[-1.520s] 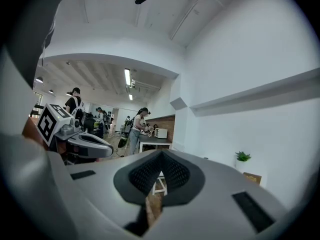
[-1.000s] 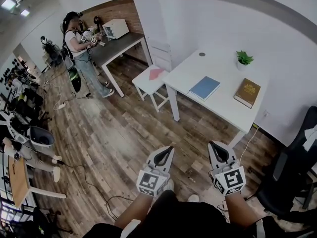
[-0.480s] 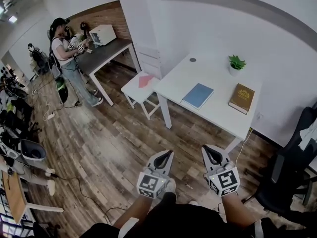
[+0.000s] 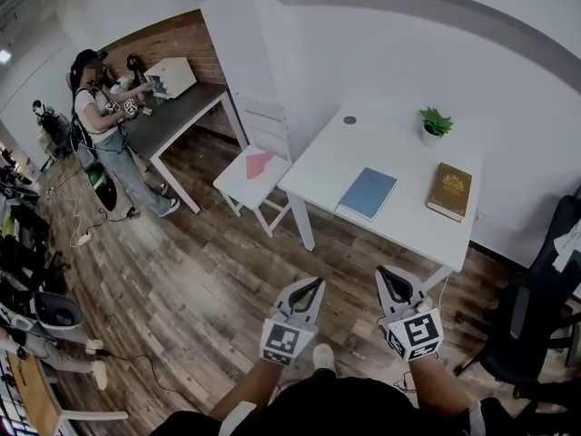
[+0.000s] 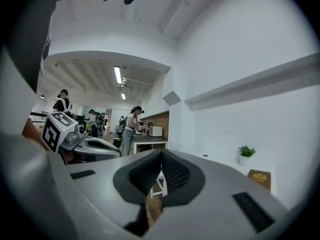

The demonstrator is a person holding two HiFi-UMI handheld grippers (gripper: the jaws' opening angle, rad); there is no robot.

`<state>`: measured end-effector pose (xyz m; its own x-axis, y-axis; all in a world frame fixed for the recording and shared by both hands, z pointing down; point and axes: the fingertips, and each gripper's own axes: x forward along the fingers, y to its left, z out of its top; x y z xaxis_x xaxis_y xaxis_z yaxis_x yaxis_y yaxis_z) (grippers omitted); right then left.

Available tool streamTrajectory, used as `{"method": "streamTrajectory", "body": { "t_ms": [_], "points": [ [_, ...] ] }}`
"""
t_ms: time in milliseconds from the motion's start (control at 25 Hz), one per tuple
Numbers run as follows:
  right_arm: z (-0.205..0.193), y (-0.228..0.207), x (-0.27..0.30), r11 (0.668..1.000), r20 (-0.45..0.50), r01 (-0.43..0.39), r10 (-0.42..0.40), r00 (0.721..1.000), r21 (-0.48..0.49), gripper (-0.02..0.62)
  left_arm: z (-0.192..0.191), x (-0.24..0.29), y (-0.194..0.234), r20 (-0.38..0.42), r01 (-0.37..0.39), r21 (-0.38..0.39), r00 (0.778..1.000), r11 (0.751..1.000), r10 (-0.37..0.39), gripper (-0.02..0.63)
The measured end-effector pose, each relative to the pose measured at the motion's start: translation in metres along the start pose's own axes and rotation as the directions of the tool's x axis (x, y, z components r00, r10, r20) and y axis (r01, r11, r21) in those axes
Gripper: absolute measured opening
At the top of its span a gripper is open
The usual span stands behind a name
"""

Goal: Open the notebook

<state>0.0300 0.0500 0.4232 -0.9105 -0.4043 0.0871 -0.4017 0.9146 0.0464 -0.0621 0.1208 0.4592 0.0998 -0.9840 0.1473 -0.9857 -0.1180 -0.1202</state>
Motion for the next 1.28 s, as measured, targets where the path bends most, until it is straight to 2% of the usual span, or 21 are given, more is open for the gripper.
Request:
{"method": "streamTrajectory", "body": {
  "t_ms": [240,560,800,1280],
  "points": [
    [0.004,-0.005,0.023,0.999,-0.006,0.05,-0.05,0.999,0.005,0.003,0.001,0.014,0.019,0.008,0.093,-0.001,0.996,0.996,-0.093,0.005],
    [-0.012,-0.017,0.039,0.995,-0.044,0.09,-0.089,0.995,0.031,0.003,0.002,0.038,0.049,0.0,0.141,0.01,0.99,0.99,-0.141,0.005],
    [-0.024,-0.056,0.057,0.994,-0.082,0.104,-0.1,0.992,0.039,0.003,-0.008,0.085,0.048,-0.024,0.173,-0.011,0.985,0.985,-0.173,0.005],
    [-0.036,-0.161,0.121,0.993,-0.109,0.093,-0.085,0.99,0.07,0.003,-0.013,0.203,0.075,-0.092,0.188,0.014,0.978,0.982,-0.186,0.005]
  ]
}}
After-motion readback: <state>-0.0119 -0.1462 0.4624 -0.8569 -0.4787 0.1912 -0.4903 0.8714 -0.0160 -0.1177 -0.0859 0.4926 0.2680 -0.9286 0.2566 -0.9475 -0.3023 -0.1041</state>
